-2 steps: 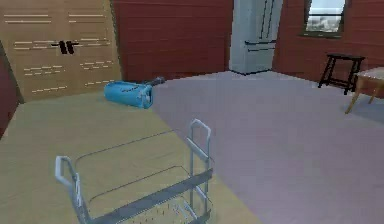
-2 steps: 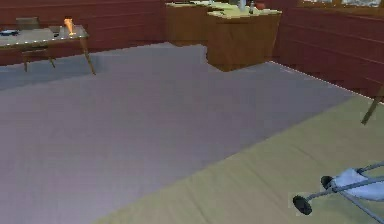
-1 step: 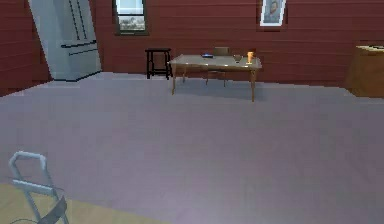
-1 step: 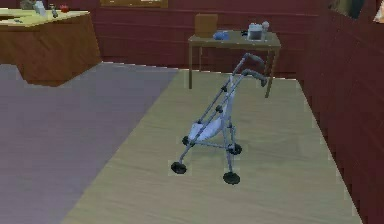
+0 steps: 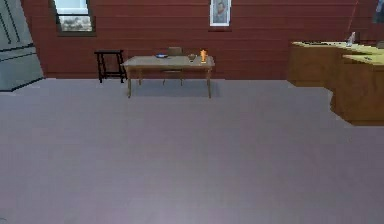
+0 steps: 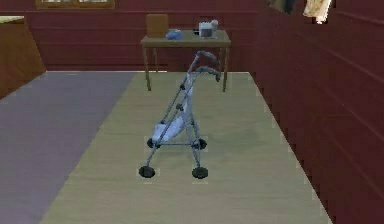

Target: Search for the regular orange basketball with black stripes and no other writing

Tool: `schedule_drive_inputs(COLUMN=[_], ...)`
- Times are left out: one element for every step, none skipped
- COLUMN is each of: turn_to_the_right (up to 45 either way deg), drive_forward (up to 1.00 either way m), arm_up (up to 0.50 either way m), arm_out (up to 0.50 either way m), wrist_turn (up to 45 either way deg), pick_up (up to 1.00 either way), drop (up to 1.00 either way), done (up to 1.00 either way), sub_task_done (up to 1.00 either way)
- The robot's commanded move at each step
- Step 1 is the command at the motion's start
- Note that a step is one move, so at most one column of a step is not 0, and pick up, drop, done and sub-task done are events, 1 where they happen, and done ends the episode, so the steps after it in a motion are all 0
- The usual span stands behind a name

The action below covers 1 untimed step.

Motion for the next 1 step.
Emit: schedule_drive_inputs(turn_to_the_right=[0.0], drive_forward=[0.75], arm_up=[0.00], arm_out=[0.00], wrist_turn=[0.0], pick_up=[0.00], drop=[0.00], done=[0.00], sub_task_done=[0.00])
